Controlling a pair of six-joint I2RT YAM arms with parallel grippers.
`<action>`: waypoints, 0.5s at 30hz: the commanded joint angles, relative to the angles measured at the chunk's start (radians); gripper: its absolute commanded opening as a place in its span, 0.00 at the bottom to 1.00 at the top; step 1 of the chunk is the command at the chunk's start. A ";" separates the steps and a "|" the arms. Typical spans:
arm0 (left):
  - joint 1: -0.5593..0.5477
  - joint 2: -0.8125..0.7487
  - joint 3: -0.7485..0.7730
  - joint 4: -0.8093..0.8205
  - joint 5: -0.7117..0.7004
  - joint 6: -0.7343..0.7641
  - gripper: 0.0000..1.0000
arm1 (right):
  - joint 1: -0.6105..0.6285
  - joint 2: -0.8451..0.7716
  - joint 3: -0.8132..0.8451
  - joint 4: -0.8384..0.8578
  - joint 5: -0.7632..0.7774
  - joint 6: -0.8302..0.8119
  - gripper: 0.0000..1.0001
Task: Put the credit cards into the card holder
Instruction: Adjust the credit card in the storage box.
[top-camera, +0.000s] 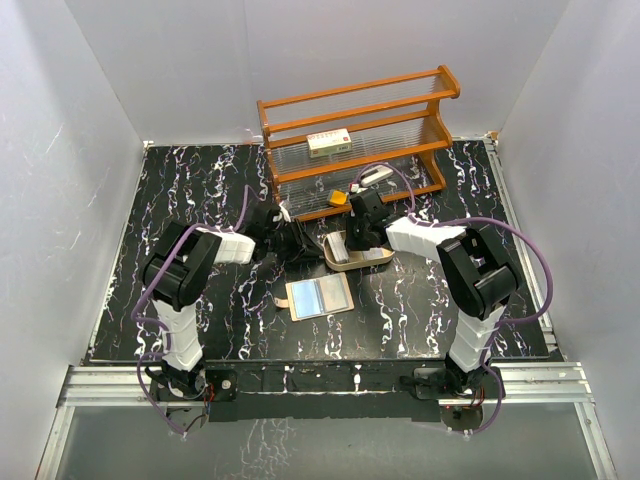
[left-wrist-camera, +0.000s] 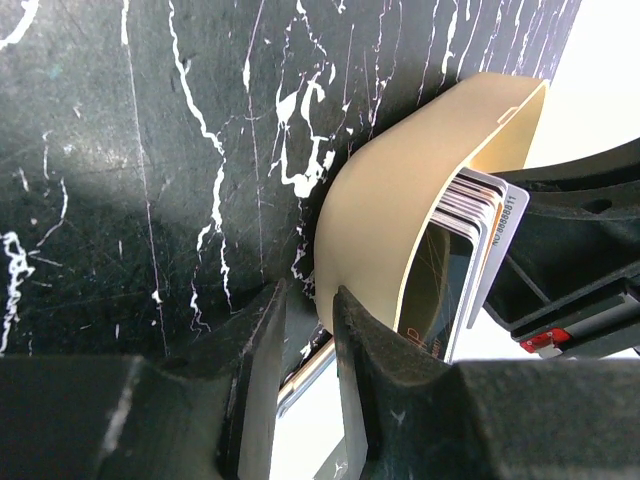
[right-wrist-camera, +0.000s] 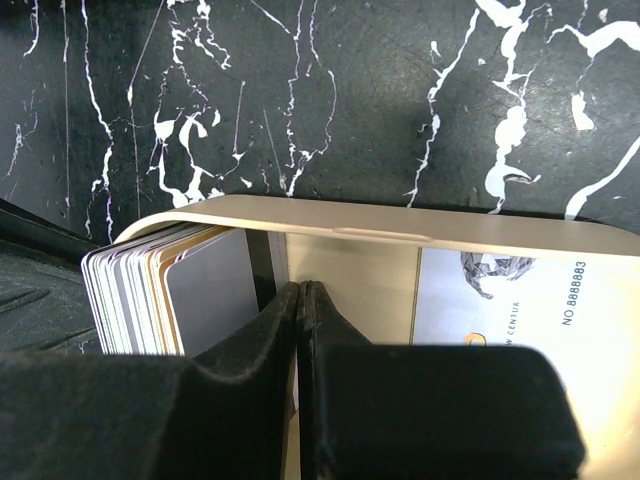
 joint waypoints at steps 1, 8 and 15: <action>-0.021 -0.006 0.062 0.005 0.009 0.017 0.26 | 0.020 0.003 -0.018 -0.014 0.003 0.032 0.04; -0.021 -0.049 0.043 -0.041 -0.021 0.047 0.28 | 0.019 -0.053 0.017 -0.128 0.108 -0.009 0.08; -0.021 -0.068 0.037 -0.060 -0.035 0.062 0.28 | 0.018 -0.083 0.038 -0.177 0.147 -0.029 0.11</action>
